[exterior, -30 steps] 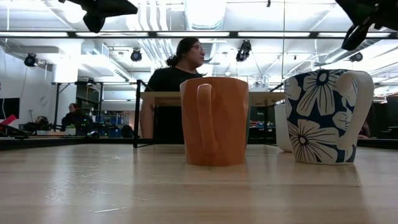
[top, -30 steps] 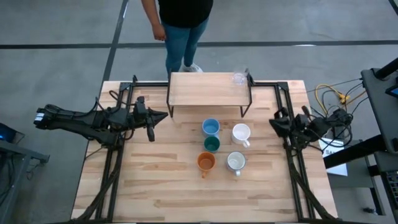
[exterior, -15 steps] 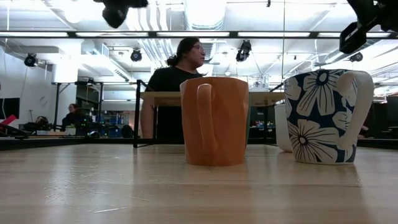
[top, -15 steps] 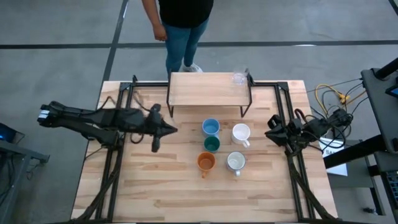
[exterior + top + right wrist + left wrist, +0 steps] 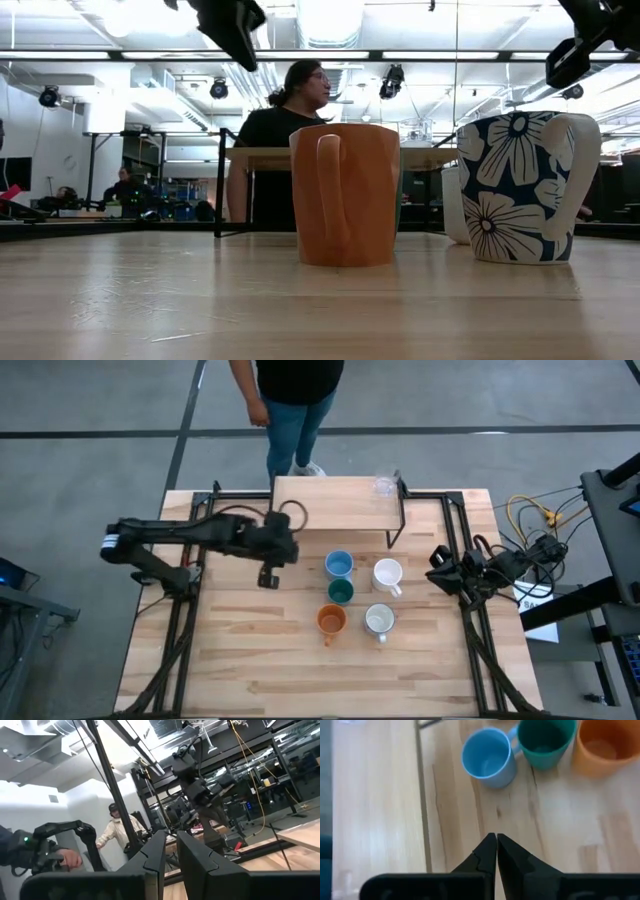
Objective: Stack small to large cups/mugs on shelf
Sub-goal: Put the light blue mug on the shelf
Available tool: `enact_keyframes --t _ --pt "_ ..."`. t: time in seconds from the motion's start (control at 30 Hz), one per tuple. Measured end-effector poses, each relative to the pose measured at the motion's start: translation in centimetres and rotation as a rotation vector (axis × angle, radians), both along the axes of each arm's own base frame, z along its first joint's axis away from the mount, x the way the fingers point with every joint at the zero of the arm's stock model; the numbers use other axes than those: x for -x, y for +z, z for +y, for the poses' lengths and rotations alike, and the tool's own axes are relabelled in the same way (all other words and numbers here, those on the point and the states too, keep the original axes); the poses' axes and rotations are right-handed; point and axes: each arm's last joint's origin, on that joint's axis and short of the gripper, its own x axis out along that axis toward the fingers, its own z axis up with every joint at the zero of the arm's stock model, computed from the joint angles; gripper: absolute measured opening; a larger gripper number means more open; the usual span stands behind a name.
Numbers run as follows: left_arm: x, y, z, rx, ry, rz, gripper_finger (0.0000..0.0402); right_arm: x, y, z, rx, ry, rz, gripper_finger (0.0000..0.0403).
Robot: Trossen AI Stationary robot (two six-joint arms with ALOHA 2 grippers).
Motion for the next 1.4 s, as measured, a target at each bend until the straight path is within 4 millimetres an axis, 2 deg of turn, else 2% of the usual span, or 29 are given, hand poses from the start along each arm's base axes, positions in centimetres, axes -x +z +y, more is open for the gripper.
enact_keyframes --t 0.27,0.47,0.6,0.73,0.93,1.07,1.2,1.4 --pt "-4.2 -0.6 0.8 -0.077 -0.110 0.135 0.0071 0.0 0.0 0.0 -0.017 0.012 0.002 0.0043" --pt "-6.7 -1.1 0.7 -0.102 -0.324 0.176 0.0117 0.0 0.0 0.0 -0.019 0.013 0.002 0.0043" --pt "-7.9 -1.7 0.5 -0.090 -0.486 0.218 0.0117 0.0 0.0 0.0 -0.019 0.014 0.003 0.0043" --pt "-9.0 -3.3 1.0 -0.121 -0.577 0.279 0.0102 0.0 0.0 0.0 -0.018 0.015 0.004 0.0043" --pt "-10.7 -5.2 2.8 -0.131 -0.596 0.301 0.0083 0.0 0.0 0.0 -0.027 0.020 0.006 0.0043" --pt "-11.8 -5.1 3.7 -0.138 -0.583 0.223 0.0081 0.0 -0.1 0.0 -0.039 0.026 0.011 0.0043" --pt "-12.3 -4.9 3.8 -0.116 -0.600 0.195 0.0081 0.0 0.0 0.0 -0.043 0.027 0.011 0.0043" --pt "-12.5 -6.3 3.7 -0.043 -0.680 0.229 0.0081 0.0 0.0 0.0 -0.064 0.035 0.012 0.0043"
